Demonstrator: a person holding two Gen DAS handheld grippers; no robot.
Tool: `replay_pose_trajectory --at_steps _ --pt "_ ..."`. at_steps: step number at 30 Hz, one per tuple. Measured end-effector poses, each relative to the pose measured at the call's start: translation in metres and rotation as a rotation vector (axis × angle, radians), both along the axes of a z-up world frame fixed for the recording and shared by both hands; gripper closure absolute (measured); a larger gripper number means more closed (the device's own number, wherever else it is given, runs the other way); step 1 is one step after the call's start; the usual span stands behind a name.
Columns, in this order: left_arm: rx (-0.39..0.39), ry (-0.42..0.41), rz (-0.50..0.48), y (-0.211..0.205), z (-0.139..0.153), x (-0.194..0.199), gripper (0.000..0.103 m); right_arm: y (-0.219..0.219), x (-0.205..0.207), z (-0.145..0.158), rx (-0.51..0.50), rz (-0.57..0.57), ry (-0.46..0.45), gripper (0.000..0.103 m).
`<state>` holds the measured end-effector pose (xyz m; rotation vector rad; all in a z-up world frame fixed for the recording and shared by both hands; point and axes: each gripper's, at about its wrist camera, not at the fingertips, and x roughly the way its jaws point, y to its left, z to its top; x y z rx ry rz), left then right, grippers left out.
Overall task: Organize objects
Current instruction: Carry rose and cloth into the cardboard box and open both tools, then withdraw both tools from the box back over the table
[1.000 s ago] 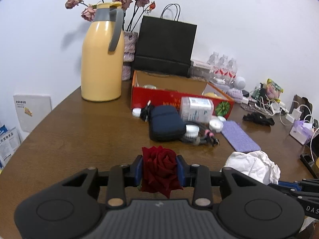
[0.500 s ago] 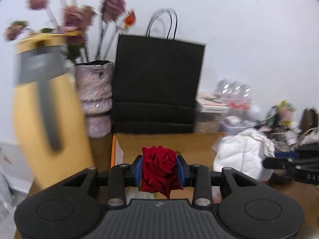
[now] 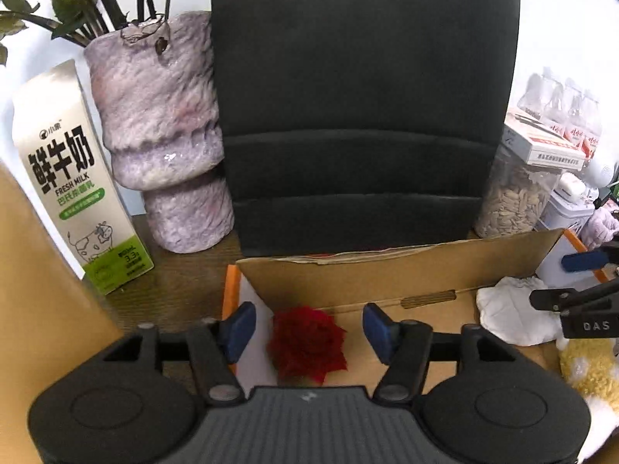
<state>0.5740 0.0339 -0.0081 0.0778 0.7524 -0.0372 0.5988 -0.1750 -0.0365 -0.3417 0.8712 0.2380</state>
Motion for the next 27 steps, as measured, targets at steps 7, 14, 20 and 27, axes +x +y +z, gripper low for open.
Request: replay_pose_trajectory --at_steps 7,14,20,27 --pt "0.003 -0.003 -0.017 -0.003 0.028 -0.035 0.036 -0.003 -0.025 0.04 0.038 -0.01 -0.046 0.022" --pt "-0.074 -0.147 -0.147 -0.003 0.051 -0.232 0.015 -0.05 -0.192 0.062 0.238 0.031 -0.229 0.01" --pt "-0.128 -0.29 -0.134 -0.001 0.019 -0.419 0.008 -0.082 -0.387 0.042 0.384 -0.007 -0.324 0.0" --pt "-0.102 -0.212 -0.024 0.002 0.006 -0.512 0.008 -0.112 -0.512 0.015 0.437 -0.089 -0.185 0.0"
